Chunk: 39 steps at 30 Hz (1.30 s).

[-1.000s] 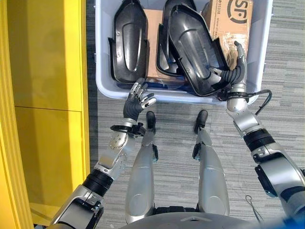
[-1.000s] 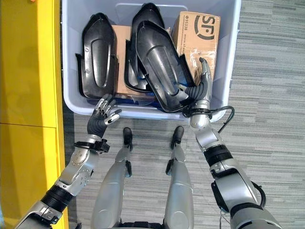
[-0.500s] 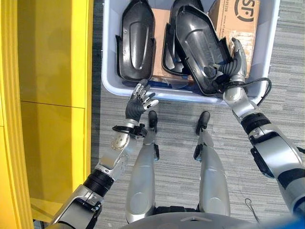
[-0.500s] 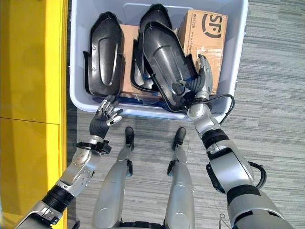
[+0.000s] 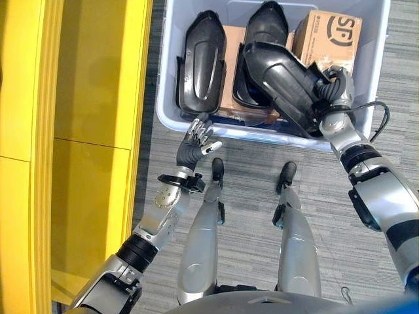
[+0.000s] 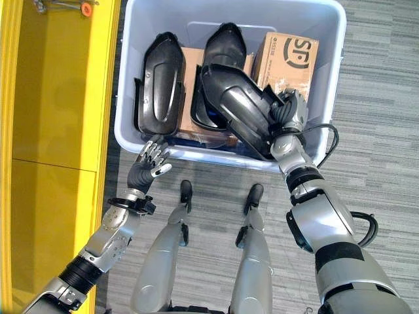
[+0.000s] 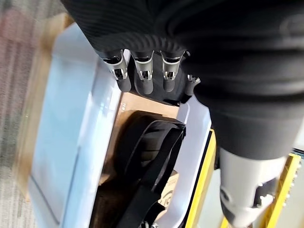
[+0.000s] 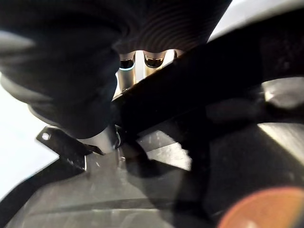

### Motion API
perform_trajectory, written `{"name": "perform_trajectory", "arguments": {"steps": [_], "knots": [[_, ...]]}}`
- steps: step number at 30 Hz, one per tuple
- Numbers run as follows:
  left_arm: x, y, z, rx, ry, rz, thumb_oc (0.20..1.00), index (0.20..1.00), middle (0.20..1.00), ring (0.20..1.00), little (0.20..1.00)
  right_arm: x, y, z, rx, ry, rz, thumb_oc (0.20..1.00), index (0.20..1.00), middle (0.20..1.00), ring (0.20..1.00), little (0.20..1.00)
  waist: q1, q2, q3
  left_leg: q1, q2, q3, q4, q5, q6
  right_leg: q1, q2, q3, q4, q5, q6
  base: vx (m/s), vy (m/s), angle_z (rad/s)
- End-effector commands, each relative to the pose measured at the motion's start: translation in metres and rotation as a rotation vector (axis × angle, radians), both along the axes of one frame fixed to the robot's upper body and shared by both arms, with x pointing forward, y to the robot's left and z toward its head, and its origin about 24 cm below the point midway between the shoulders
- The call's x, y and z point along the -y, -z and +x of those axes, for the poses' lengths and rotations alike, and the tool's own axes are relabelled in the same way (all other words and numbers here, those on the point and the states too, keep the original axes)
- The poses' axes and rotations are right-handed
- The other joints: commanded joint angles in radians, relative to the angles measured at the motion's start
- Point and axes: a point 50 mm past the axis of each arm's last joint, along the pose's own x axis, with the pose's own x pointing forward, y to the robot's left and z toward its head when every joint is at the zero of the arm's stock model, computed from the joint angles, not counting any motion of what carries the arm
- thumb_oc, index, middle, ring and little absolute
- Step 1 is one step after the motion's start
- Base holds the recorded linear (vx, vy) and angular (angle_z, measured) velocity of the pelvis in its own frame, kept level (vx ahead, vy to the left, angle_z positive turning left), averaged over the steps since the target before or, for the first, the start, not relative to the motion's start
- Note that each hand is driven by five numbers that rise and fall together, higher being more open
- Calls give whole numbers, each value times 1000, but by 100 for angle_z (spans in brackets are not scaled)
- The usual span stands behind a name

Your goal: Move parts from the plastic box to the shelf.

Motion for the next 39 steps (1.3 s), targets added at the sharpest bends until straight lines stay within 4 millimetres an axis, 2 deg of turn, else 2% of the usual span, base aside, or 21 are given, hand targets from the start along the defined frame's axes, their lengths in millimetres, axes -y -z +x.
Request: {"name": "perform_trajectory", "arguments": {"steps": [1,8,11,13,14,15,17,18,19,21,26,30,33,39], "knots": [[5,-15,-4,79,48,-10,1000,1000,1000,1000,1000,-3,64,-14,-275,-22,-29,200,200,200,200,200,21,-1,44,-11,20,-7,49,-75,-5,44,-62,9,65,-85,79,0,0,0],[1,-15,-5,76,37,-8,1000,1000,1000,1000,1000,-2,56,-13,-227,-6,-39,200,200,200,200,200,15,-12,37,7,21,-9,47,-75,-8,67,-59,4,60,-86,79,-6,-1,2],[-1,-14,-4,72,27,-1,1000,1000,1000,1000,1000,0,38,-9,-141,7,-35,200,200,200,200,200,11,-20,27,29,23,-11,48,-78,-10,89,-58,2,62,-88,78,-5,1,1],[-2,-13,-4,70,24,1,1000,1000,1000,1000,1000,-1,34,-9,-125,1,-36,200,200,200,200,200,10,-23,26,34,24,-12,49,-79,-10,94,-58,1,61,-88,78,0,0,0],[-4,-13,-4,69,13,2,1000,1000,1000,1000,1000,-7,18,-7,-35,-29,-24,200,200,200,200,200,5,-30,22,47,24,-13,47,-79,-11,110,-56,0,56,-87,79,0,0,0],[-4,-13,-4,69,14,2,1000,1000,1000,1000,1000,-7,18,-7,-35,-28,-24,200,200,200,200,200,5,-30,23,47,24,-14,47,-79,-11,111,-56,0,56,-87,79,-15,-3,4],[-7,-13,-4,68,1,7,1000,1000,1000,1000,1000,-16,4,-8,51,-83,34,200,200,200,200,200,0,-36,17,58,27,-15,46,-80,-12,126,-54,0,50,-86,79,-2,-3,2],[-10,-10,-4,60,-12,7,1000,1000,1000,1000,1000,-30,-11,-14,149,-180,53,200,200,200,200,200,-7,-44,10,75,30,-14,44,-80,-14,141,-53,-1,48,-87,79,0,0,0],[-10,-10,-5,59,-12,7,1000,1000,1000,1000,1000,-30,-11,-14,149,-179,53,200,200,200,200,200,-6,-44,10,76,30,-14,43,-80,-14,142,-53,-1,47,-87,79,0,0,0],[-14,-7,-5,47,-28,8,1000,1000,1000,1000,1000,-39,-23,-25,244,-255,99,200,200,200,200,200,-16,-52,0,95,32,-13,39,-82,-16,164,-49,-2,43,-90,79,0,0,0],[-19,-2,-9,28,-32,15,1000,1000,1000,1000,1000,-52,-31,-43,353,-358,187,200,200,200,200,200,-24,-56,-21,131,33,-15,29,-78,-18,211,-51,-12,28,-90,80,0,0,0],[-27,6,-15,-4,-43,26,1000,1000,1000,1000,1000,-66,-44,-64,457,-479,225,200,200,200,200,200,-29,-59,-47,192,38,-11,13,-80,-22,271,-45,-17,13,-97,82,8,-2,0],[-30,10,-19,-19,-46,34,1000,1000,1000,1000,1000,-72,-49,-77,502,-550,250,200,200,200,200,200,-36,-63,-64,233,45,-9,1,-79,-24,306,-41,-21,8,-103,84,22,-12,-1],[-38,23,-29,-69,-67,40,1000,1000,1000,1000,1000,-79,-34,-94,473,-639,326,200,200,200,200,200,-49,-68,-109,324,62,-3,-44,-66,-27,375,-32,-30,4,-123,85,27,-27,0]]}}
